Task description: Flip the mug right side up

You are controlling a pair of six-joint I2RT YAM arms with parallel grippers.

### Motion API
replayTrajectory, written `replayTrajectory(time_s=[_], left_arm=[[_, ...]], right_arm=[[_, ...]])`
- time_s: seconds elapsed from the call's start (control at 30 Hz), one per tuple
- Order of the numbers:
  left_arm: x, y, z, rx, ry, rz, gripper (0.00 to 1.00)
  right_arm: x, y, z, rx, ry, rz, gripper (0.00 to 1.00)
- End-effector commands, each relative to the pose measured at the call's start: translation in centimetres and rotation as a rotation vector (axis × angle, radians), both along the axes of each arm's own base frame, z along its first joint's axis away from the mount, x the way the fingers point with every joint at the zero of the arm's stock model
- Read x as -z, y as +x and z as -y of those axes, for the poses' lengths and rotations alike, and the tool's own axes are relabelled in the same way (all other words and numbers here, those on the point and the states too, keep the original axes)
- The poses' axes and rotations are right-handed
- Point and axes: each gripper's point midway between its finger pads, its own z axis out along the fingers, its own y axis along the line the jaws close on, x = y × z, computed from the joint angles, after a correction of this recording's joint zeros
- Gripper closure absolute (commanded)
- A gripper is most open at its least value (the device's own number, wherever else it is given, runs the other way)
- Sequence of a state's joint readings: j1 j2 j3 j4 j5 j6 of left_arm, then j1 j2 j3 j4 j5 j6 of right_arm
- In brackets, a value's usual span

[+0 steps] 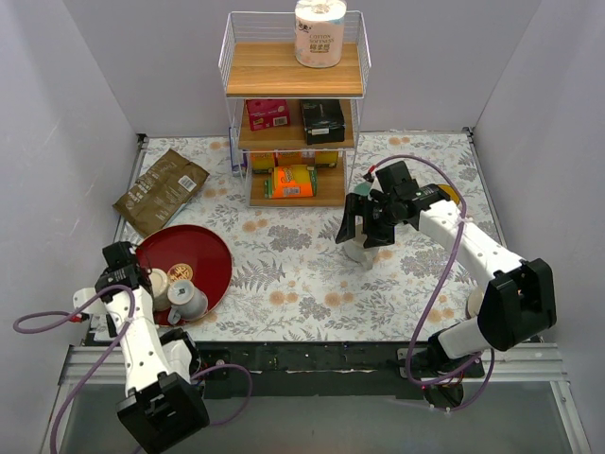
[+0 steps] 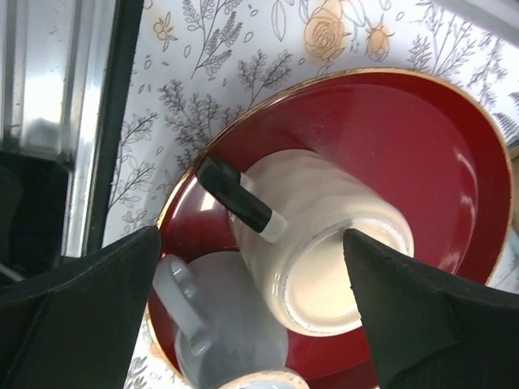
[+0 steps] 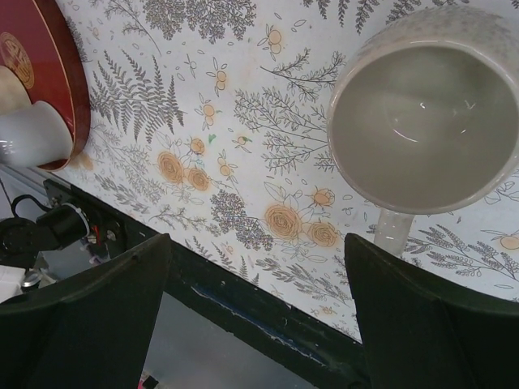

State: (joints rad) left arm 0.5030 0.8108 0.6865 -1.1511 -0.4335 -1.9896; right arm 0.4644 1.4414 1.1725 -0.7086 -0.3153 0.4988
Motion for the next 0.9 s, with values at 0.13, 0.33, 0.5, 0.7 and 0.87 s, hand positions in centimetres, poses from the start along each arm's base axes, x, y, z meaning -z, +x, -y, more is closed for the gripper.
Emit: replayTrajectory(time_s=[0.13, 0.33, 0.5, 0.7, 0.87], left_arm=[[1.1, 2.2, -2.7, -0.825, -0.038, 0.578, 0.06], [0.6, 2.8, -3.2, -0.828, -0.023, 0.646, 0.06], [-1.0, 3.1, -4.9, -0.792, 0.078, 0.713, 0.06], [-2.4, 4.9, -5.6, -0.739, 0.091, 0.809, 0.06], [-3.9, 5.4, -6.2, -0.737, 0.111, 0.825, 0.05]], right_arm=[[-1.1, 0.2, -0.9, -0.028, 0.031, 0.003, 0.06], [-1.0, 0.2, -1.3, -0.040, 0.040, -0.022, 0.06], [-0.8, 0.3, -1.6, -0.051, 0.048, -0.038, 0.06], [-0.4, 0.1, -2.0, -0.067, 0.063, -0.063, 0.05], [-0.1, -0.1, -2.1, -0.076, 0.066, -0.076, 0.05]])
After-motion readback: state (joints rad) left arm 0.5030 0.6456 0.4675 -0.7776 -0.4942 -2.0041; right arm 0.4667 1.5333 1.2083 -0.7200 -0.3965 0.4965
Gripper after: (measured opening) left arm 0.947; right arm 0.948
